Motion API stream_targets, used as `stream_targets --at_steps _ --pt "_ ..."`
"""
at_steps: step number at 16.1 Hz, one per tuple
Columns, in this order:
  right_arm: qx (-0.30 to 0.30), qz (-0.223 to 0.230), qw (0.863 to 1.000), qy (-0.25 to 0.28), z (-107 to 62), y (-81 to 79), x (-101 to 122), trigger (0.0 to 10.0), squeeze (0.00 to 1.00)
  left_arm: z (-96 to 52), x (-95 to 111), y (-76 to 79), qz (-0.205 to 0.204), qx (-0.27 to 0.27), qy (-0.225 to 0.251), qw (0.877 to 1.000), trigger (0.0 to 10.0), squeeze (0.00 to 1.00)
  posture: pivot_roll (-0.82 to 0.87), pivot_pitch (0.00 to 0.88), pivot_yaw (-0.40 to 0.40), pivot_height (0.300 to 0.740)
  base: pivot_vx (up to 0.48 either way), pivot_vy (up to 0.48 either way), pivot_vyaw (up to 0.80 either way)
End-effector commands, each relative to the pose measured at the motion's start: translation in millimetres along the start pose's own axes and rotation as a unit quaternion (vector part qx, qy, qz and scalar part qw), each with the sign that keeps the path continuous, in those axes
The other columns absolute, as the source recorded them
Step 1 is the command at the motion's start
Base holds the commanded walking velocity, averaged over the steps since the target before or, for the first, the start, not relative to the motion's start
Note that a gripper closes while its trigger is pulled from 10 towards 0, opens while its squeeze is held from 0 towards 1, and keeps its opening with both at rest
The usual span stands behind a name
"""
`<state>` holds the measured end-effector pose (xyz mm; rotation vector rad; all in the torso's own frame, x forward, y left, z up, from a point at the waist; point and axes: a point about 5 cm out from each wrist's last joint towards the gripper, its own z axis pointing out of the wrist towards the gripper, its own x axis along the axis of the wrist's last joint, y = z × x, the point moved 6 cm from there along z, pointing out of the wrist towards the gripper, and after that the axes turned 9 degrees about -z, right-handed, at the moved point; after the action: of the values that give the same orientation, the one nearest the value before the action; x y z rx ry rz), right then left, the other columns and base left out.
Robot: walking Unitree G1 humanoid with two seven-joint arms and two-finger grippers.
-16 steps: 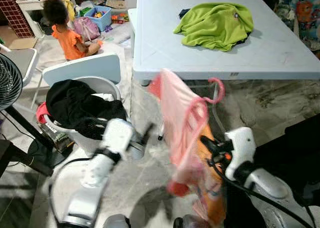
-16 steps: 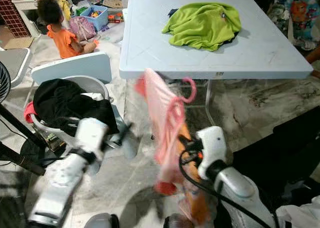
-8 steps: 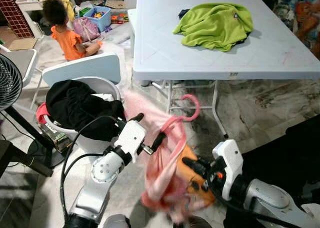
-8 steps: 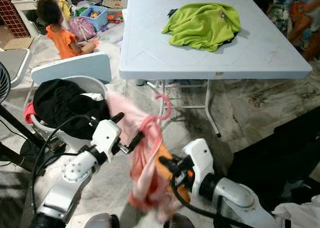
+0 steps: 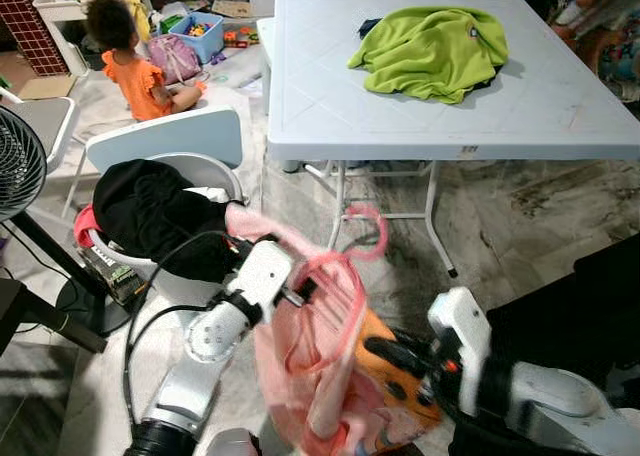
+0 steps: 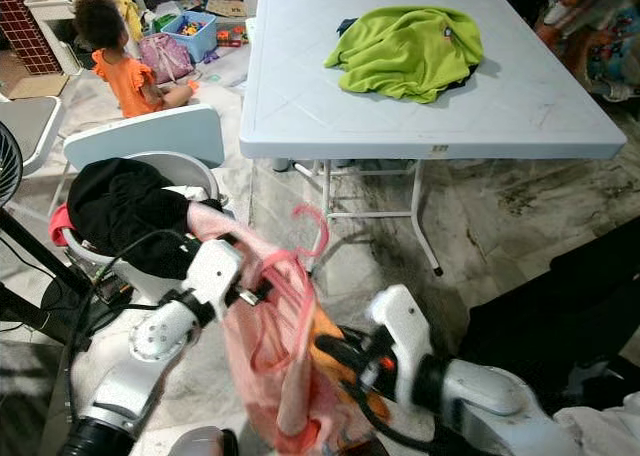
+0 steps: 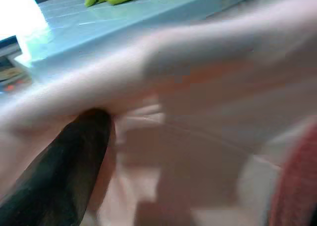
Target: Hang hanger
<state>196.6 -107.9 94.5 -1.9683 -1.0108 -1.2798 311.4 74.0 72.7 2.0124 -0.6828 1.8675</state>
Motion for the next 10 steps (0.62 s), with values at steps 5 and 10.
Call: stream_targets --at_steps 5,10 --pt "-0.027 -0.037 0.997 -0.055 -33.3 48.3 -23 10.0 0.00 -14.7 -4 -54.3 0.042 0.074 -0.012 0.996 10.0 0.00 -0.09 0.044 -0.031 0.740 0.000 0.000 0.00" --pt "-0.114 -0.095 0.982 -0.120 -55.7 92.3 -51 10.0 0.00 -16.8 3 -74.0 0.050 0.100 -0.002 0.994 10.0 0.00 -0.08 0.040 -0.034 0.740 0.000 0.000 0.00"
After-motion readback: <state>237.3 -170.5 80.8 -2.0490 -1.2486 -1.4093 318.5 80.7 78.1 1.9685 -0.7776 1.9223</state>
